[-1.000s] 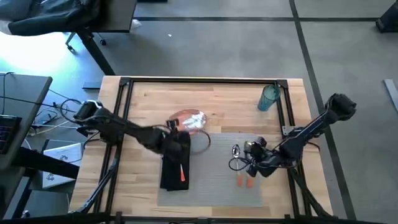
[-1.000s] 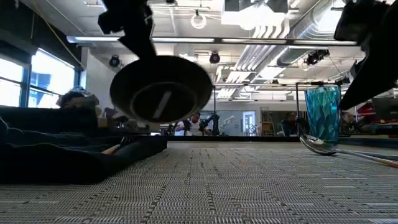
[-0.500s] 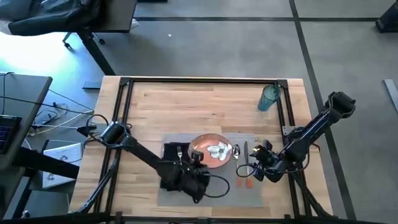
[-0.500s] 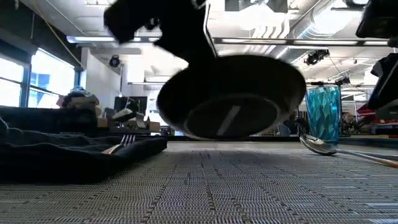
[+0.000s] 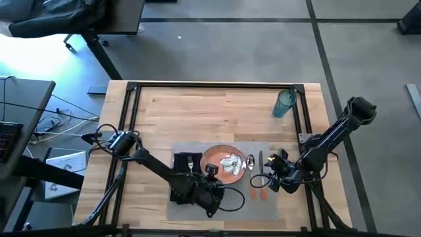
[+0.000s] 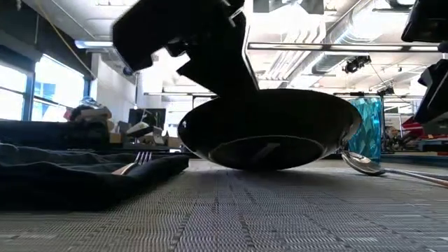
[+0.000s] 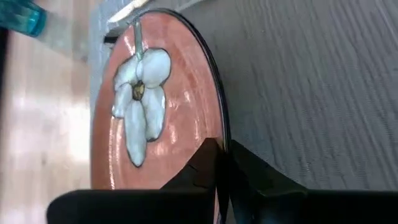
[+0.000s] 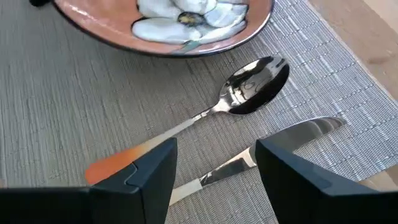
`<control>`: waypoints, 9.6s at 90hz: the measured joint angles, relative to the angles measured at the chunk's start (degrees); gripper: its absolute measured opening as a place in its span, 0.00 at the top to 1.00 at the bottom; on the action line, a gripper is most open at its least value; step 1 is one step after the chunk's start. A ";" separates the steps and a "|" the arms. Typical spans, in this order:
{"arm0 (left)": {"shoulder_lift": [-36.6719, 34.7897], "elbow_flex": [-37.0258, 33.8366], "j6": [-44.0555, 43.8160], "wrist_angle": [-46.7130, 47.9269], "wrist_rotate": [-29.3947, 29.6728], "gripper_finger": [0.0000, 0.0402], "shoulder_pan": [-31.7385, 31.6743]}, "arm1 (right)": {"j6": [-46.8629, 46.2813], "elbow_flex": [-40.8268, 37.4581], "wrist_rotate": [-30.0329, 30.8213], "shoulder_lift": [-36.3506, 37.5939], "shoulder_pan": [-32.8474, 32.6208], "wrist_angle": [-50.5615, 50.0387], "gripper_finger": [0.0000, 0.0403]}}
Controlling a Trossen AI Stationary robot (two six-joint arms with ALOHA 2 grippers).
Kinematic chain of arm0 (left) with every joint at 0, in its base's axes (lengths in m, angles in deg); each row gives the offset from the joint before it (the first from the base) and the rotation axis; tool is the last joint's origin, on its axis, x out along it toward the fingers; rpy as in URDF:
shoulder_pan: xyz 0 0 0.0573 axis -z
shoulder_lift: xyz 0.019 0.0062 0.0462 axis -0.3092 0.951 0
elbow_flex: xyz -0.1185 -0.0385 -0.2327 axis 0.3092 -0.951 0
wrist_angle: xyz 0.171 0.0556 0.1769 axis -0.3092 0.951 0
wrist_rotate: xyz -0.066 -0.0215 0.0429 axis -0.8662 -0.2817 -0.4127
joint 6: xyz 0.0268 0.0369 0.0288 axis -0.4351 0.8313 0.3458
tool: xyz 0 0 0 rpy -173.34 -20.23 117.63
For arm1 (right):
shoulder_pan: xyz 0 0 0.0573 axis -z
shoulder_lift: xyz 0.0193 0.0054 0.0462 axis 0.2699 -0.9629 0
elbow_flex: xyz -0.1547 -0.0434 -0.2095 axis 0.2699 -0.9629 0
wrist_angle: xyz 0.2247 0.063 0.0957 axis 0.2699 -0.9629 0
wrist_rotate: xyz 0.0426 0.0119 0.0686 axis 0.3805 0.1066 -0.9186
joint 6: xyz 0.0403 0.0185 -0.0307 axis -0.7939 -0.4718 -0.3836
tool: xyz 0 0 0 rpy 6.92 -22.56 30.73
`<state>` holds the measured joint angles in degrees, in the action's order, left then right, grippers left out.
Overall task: Set table place
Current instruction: Put the orange plate on the gray placemat, then move the blue cup on the upper right side of the placemat, then return to Home Position, then adjust the blue cup, then return to Home Position
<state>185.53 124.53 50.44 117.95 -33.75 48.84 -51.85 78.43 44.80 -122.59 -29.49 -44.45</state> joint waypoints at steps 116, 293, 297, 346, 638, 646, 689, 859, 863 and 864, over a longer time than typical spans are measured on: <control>-33.19 -26.56 -12.44 13.19 -0.85 0.67 -6.33 | 27.89 28.03 5.26 9.77 43.13 -44.82 0.49; -40.35 -37.81 -8.09 1.25 -1.55 0.67 -13.29 | 58.50 26.61 -27.44 -7.89 56.61 -33.89 0.97; -40.35 -37.81 -8.07 1.28 -1.55 0.67 -13.29 | 59.13 26.43 -27.46 -8.21 56.61 -33.91 0.95; -42.73 -37.81 -6.96 1.13 1.10 0.68 -13.28 | 59.55 40.93 -27.46 -7.29 56.73 -42.86 0.60; -108.76 -84.39 -2.49 -38.29 -17.22 1.00 -20.81 | 34.27 8.74 -33.87 17.52 45.53 -34.46 0.95; -108.76 -84.39 -2.49 -38.11 -17.22 1.00 -20.81 | 31.84 8.74 -31.92 14.43 45.53 -37.95 0.95; -108.76 -84.39 -2.53 -35.73 -17.00 1.00 -20.81 | 36.57 8.74 -12.43 12.35 45.53 -34.29 0.95; -108.76 -84.39 -3.59 -35.47 -21.92 1.00 -20.79 | 52.91 -33.24 -25.30 58.86 39.15 31.47 0.95; -108.76 -84.39 -3.59 -35.47 -22.14 1.00 -20.79 | 52.60 -33.95 -25.33 59.29 39.15 31.42 0.95; -108.76 -84.39 -3.58 -35.46 -22.14 1.00 -20.79 | 52.56 -33.95 -25.37 59.31 39.15 31.45 0.95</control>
<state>76.77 40.14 46.86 82.49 -55.89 28.06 0.71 44.49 19.42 -63.27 9.66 -13.00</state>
